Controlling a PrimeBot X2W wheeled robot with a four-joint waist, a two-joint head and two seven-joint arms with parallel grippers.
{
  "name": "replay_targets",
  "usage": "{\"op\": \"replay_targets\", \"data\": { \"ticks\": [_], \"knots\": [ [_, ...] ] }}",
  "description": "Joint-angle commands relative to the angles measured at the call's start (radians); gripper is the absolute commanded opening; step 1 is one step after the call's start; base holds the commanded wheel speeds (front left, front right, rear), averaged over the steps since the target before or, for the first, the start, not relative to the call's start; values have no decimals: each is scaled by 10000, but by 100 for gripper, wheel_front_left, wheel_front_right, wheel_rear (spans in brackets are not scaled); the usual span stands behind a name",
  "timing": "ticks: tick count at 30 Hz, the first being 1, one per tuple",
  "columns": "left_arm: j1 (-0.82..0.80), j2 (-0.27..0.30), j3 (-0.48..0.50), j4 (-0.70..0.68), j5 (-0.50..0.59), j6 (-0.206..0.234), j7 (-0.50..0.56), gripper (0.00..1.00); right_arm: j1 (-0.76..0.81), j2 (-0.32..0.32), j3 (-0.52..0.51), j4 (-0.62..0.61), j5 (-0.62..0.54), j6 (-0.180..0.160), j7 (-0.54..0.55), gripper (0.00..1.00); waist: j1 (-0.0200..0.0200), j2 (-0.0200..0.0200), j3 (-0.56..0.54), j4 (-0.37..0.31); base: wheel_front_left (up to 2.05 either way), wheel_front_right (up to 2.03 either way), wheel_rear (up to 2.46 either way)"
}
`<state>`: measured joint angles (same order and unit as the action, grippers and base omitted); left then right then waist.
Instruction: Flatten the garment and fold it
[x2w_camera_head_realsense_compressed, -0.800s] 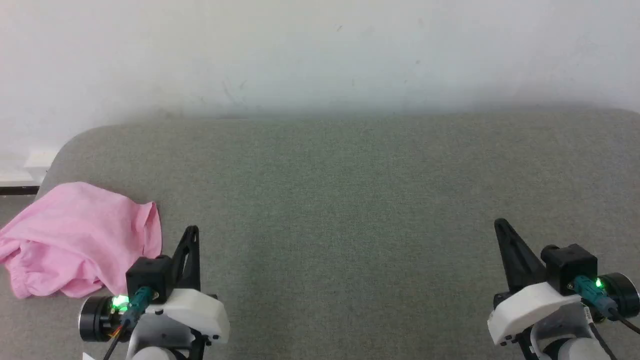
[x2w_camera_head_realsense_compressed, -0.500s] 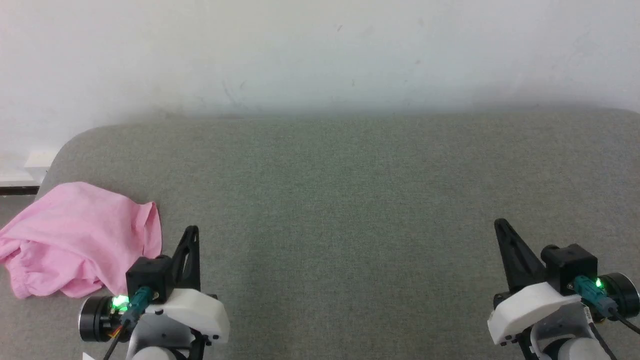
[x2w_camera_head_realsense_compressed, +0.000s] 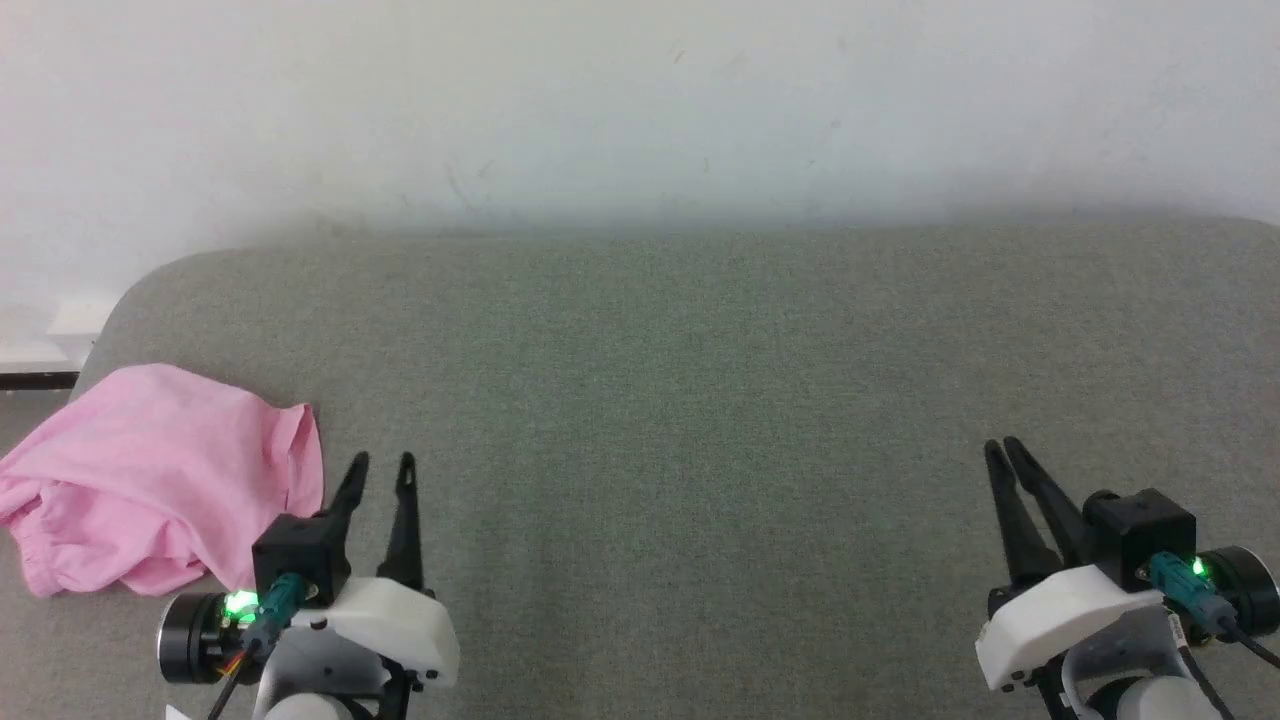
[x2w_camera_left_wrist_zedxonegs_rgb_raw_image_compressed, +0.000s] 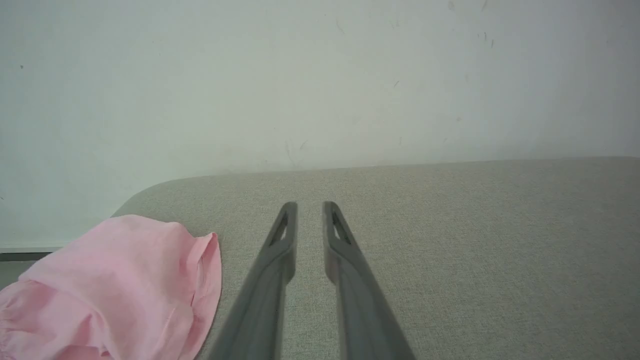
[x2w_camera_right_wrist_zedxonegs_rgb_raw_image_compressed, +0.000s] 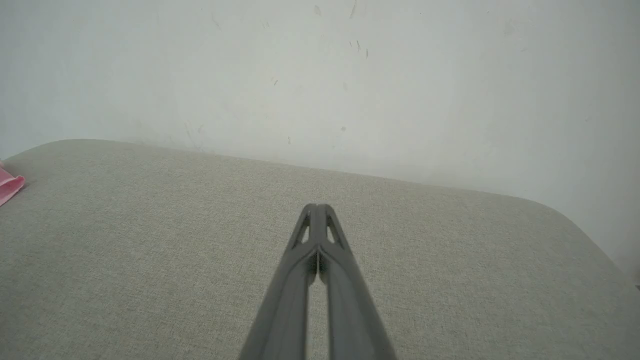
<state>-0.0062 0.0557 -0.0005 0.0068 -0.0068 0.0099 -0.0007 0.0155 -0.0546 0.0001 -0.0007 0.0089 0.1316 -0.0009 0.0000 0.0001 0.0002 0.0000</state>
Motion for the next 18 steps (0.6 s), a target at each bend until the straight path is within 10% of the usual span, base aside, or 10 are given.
{"op": "replay_targets", "data": {
  "ticks": [1,18],
  "knots": [
    [-11,-1,-28,0,-27,67,-63,100,-5,3,-48,-12,66,0,-63,100,0,-1,5,-1,0,0,0],
    [-64,-8,-209,-169,-89,455,-396,100,-9,8,-126,-279,670,-1,-396,100,0,-1,72,40,0,0,0]
  ]
}}
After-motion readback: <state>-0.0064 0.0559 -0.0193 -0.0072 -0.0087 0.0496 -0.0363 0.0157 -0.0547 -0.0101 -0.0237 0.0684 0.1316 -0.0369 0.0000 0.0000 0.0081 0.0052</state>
